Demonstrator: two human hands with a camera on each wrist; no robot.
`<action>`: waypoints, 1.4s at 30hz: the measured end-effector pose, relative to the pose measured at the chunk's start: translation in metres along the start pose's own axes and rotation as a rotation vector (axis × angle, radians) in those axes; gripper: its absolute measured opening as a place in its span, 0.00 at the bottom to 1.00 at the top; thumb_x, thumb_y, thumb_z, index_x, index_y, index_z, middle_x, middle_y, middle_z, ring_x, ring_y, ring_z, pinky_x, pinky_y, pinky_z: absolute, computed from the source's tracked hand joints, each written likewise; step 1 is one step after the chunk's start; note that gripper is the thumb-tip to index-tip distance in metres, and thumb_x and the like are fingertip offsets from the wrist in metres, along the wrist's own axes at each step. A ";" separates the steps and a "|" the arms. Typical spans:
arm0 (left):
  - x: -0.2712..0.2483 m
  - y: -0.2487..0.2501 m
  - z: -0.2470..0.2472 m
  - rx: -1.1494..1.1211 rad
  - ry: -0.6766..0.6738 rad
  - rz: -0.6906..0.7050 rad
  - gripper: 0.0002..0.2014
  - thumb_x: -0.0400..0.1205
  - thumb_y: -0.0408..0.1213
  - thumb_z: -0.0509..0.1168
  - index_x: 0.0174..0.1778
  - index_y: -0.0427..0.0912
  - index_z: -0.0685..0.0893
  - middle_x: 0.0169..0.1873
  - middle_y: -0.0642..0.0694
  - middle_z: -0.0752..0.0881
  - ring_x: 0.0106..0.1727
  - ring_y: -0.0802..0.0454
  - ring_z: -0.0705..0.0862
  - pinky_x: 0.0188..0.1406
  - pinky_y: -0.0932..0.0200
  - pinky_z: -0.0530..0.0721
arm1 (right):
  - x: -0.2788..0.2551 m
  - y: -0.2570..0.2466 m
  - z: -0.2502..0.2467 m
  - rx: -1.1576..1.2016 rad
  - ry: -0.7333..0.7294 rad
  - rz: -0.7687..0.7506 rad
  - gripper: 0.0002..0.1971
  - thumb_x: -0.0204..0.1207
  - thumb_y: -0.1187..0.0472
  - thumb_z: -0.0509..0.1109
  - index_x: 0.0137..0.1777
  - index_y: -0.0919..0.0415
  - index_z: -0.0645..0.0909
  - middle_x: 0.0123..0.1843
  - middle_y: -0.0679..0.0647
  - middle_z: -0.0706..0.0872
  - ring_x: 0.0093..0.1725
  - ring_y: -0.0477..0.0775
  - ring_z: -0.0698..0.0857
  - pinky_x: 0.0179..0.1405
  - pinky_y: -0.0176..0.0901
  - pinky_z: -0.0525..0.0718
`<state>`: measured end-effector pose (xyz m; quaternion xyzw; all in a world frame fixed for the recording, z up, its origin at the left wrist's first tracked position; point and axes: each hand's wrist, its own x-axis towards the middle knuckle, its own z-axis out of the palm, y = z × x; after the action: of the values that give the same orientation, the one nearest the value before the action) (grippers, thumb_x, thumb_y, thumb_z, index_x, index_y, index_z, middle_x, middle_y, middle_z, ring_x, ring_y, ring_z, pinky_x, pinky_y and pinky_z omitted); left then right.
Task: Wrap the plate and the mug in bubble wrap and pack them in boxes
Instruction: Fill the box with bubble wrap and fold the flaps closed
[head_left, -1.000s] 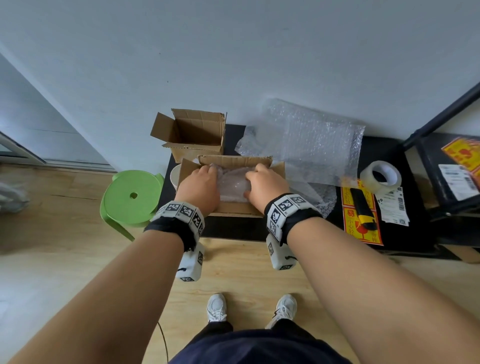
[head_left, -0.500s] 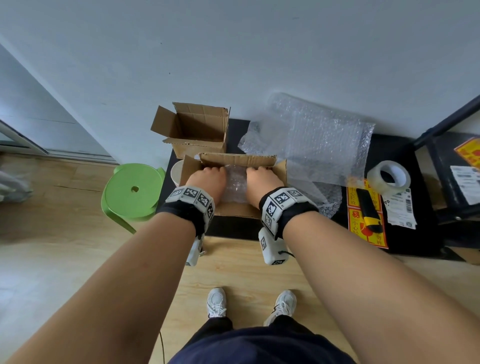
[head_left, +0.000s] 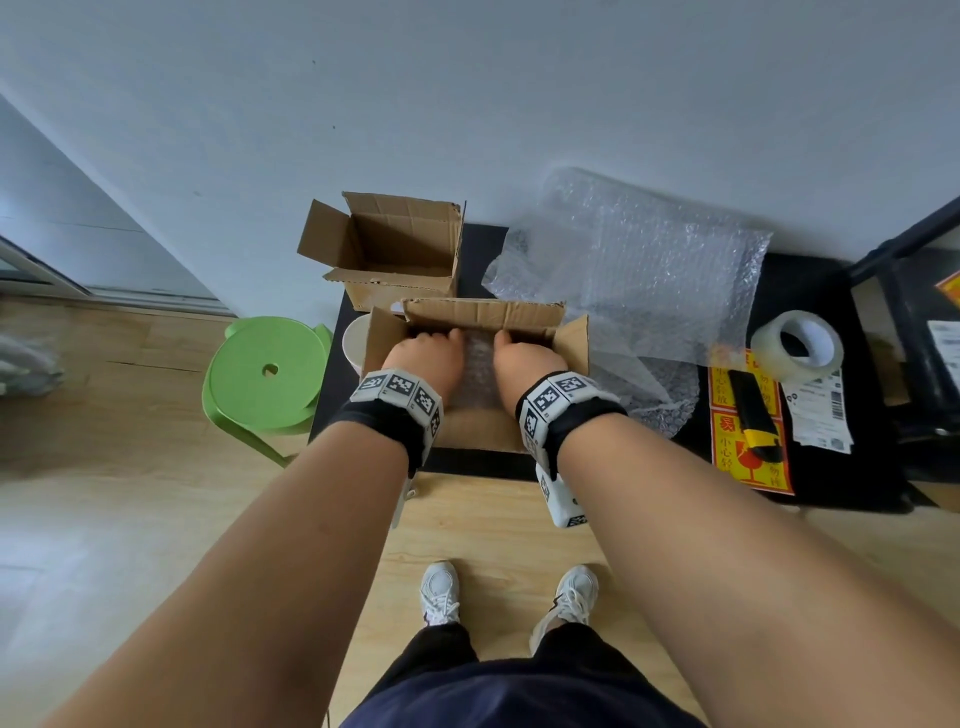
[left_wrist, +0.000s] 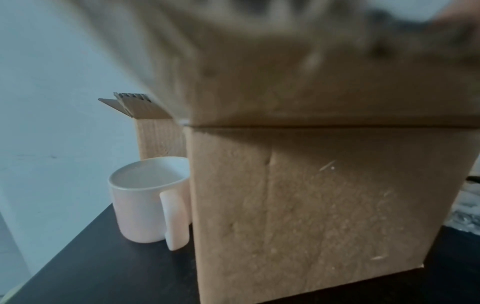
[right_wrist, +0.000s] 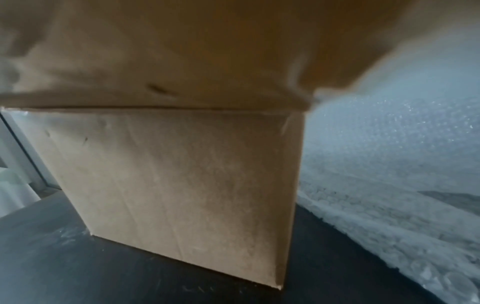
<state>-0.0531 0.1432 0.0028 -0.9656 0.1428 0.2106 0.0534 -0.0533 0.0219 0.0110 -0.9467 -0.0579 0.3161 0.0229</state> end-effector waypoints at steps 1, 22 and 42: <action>0.000 -0.001 -0.001 -0.006 -0.014 0.003 0.17 0.85 0.33 0.58 0.70 0.36 0.68 0.61 0.37 0.82 0.61 0.39 0.82 0.54 0.47 0.82 | 0.000 0.000 -0.001 0.006 -0.004 0.008 0.33 0.79 0.69 0.64 0.81 0.66 0.55 0.63 0.64 0.82 0.58 0.64 0.84 0.43 0.51 0.78; -0.033 -0.027 -0.015 -0.108 0.072 0.076 0.58 0.58 0.68 0.77 0.82 0.57 0.56 0.79 0.50 0.60 0.72 0.43 0.73 0.71 0.41 0.74 | -0.045 0.021 -0.018 0.013 0.026 0.003 0.65 0.59 0.51 0.86 0.85 0.44 0.40 0.86 0.51 0.36 0.83 0.65 0.55 0.64 0.64 0.80; -0.036 -0.006 0.003 -0.052 0.037 -0.053 0.57 0.62 0.63 0.77 0.82 0.50 0.52 0.79 0.44 0.64 0.74 0.37 0.70 0.75 0.41 0.67 | -0.028 0.028 -0.010 -0.215 0.124 -0.112 0.63 0.55 0.43 0.86 0.84 0.50 0.49 0.82 0.55 0.61 0.77 0.64 0.63 0.67 0.61 0.77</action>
<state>-0.0839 0.1583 0.0155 -0.9739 0.1125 0.1948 0.0311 -0.0670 -0.0099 0.0330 -0.9567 -0.1428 0.2470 -0.0576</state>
